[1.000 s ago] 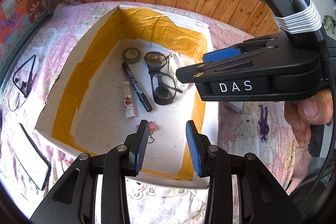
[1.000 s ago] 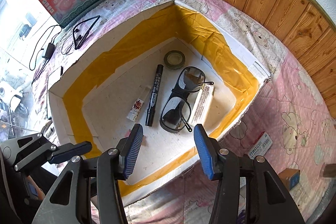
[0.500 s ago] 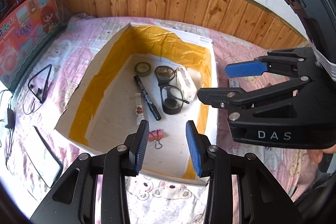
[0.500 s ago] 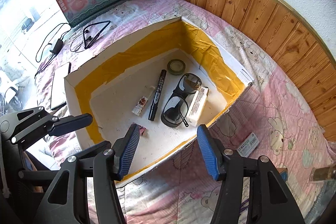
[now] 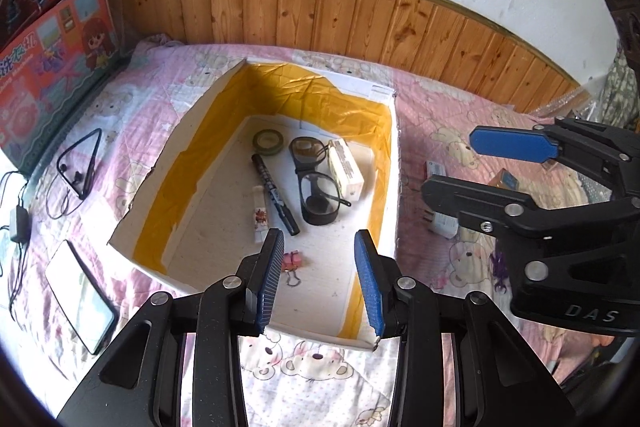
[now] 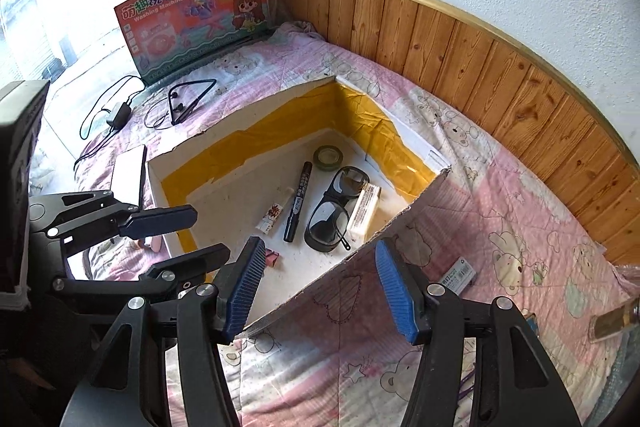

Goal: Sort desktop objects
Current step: 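Move both grippers out of the box toward the remaining bedspread items, then grasp the purple toy figure with the right gripper while the left gripper grasps the white charger plug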

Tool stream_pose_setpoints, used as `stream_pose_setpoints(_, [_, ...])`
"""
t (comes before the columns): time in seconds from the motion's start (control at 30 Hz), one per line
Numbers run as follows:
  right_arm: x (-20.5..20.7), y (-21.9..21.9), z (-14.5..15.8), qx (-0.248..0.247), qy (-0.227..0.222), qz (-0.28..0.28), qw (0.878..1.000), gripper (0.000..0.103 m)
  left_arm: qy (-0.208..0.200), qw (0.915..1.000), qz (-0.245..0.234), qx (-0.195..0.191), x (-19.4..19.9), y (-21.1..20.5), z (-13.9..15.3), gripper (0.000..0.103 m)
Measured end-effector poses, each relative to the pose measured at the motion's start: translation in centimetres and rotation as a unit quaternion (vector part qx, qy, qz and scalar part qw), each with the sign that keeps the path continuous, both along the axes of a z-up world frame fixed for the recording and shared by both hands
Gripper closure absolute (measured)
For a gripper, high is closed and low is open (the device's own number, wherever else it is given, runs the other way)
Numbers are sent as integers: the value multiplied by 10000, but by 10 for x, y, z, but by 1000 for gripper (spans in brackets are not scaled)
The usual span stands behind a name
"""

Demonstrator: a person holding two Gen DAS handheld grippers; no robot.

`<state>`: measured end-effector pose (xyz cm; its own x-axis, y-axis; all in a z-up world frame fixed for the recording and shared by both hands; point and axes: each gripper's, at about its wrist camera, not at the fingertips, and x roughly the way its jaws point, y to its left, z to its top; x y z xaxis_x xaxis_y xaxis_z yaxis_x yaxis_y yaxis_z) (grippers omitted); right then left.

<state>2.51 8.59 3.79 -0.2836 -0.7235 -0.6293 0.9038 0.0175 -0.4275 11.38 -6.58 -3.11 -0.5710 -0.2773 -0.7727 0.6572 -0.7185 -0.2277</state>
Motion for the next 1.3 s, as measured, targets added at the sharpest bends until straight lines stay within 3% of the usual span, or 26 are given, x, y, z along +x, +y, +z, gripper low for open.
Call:
stream_pose_setpoints(0.5, [-28, 71, 8, -728, -590, 287, 9952, 43, 147, 9990, -377, -186, -30, 31, 2, 64])
stream_pose_setpoints(0.83, [-110, 107, 32, -1114, -1333, -212, 9846, 43, 250, 9956, -900, 88, -75, 56, -11, 61])
stream_pose_setpoints(0.97, [-151, 104, 19, -941, -1334, -648, 9845, 43, 260, 9923, -1135, 422, -99, 65, -27, 59])
stream_pose_setpoints(1.1, [-188, 94, -12, -464, -1165, -1197, 9849, 43, 266, 9883, -1254, 824, -126, 69, -46, 57])
stream_pose_setpoints(1.2, [-215, 92, -35, -121, -1297, -1448, 9808, 43, 343, 9832, -1323, 1209, -145, 70, -62, 55])
stream_pose_setpoints(1.3, [-235, 95, -53, 94, -1368, -1646, 9768, 43, 298, 9824, -1279, 1328, -164, 71, -77, 54])
